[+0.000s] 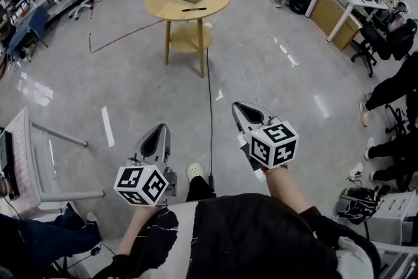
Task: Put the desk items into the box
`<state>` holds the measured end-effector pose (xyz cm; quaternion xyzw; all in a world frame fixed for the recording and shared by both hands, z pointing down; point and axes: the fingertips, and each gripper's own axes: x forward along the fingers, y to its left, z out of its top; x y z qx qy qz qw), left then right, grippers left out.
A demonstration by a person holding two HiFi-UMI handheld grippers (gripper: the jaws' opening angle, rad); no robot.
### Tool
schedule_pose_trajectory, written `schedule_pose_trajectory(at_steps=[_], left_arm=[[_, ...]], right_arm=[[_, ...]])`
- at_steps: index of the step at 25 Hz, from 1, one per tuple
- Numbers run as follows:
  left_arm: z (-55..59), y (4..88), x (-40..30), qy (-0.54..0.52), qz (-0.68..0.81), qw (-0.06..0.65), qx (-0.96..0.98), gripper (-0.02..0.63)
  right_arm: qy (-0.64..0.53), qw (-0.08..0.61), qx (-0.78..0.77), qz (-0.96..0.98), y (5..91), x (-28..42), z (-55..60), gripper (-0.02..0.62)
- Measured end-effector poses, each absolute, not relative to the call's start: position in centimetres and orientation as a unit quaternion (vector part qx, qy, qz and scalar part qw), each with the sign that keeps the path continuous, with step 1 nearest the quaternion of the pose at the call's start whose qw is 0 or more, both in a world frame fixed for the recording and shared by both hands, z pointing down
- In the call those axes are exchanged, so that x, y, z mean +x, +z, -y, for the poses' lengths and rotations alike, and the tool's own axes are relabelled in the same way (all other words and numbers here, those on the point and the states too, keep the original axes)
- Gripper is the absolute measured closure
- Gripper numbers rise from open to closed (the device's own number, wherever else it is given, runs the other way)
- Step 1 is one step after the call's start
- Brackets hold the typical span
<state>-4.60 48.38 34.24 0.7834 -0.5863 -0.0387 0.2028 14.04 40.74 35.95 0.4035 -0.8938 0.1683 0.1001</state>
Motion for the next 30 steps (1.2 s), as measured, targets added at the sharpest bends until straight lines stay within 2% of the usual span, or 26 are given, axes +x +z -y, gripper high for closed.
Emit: schedule_pose_trajectory(at_steps=[13, 30], left_arm=[[-36.2, 31.9, -9.1, -0.049, 0.557, 0.193, 0.806, 0.597], [-29.7, 28.9, -13.3, -0.055, 0.538, 0.165, 0.825, 0.597]], right_arm=[[0.162, 0.091, 0.421, 0.888, 33.9, 8.9, -30.5, 0.591], [0.164, 0.062, 0.422, 0.889, 31.5, 3.9, -24.6, 0.591]])
